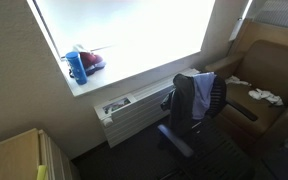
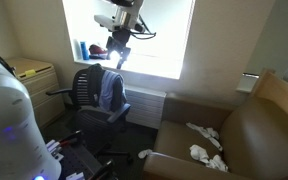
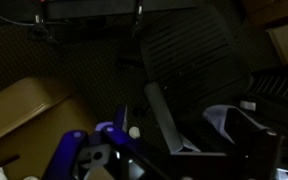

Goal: Remove the shirt from the back of the black chair and put it on the seat

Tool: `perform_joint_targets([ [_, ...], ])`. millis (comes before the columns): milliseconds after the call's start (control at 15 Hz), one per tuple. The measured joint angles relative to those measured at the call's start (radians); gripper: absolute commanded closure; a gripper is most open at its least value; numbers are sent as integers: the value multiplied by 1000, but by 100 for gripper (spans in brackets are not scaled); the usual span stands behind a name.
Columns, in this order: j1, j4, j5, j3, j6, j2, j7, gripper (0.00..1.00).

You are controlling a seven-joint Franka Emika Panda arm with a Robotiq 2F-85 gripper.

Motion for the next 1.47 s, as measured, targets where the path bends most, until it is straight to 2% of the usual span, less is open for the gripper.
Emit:
perform_joint_targets([
  [333, 54, -46, -71, 133, 60, 16, 63, 0],
  [733, 223, -218, -198, 366, 242, 18, 187, 0],
  [1067, 238, -221, -205, 365, 249, 17, 210, 0],
  [1267, 253, -227, -252, 413, 386, 45, 252, 0],
  [1467, 299, -230, -401, 541, 589, 138, 415, 0],
])
